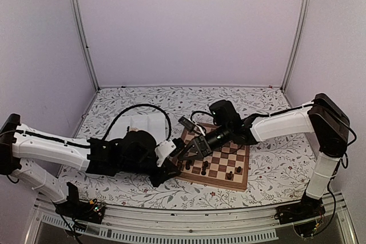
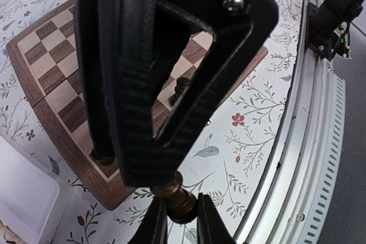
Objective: Set up the chess pieces on the board
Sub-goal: Place the chess piece on the chessboard.
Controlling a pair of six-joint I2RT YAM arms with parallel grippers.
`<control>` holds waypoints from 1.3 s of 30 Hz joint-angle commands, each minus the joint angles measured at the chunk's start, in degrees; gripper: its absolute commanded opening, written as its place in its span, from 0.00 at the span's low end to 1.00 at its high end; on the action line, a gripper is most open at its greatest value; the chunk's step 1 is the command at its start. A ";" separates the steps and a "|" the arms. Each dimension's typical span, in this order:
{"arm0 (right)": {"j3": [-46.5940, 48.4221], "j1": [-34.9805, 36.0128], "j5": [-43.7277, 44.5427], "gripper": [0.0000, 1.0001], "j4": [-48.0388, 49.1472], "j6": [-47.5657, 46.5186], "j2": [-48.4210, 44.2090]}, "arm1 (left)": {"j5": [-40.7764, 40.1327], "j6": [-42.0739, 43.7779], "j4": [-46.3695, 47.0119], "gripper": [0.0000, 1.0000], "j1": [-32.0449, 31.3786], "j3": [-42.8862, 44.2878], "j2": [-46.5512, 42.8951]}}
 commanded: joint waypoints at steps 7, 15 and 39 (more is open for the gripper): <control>0.07 0.40 -0.95 0.31 1.34 0.26 0.82 | -1.94 1.12 0.22 0.08 -1.06 3.73 2.37; -0.83 0.43 0.14 0.20 0.66 -0.35 -0.01 | -3.80 0.86 0.15 0.07 -1.06 5.19 4.47; -19.77 1.31 43.25 0.06 -9.14 -14.64 -27.73 | -31.95 19.05 7.53 0.99 1.27 9.48 -4.87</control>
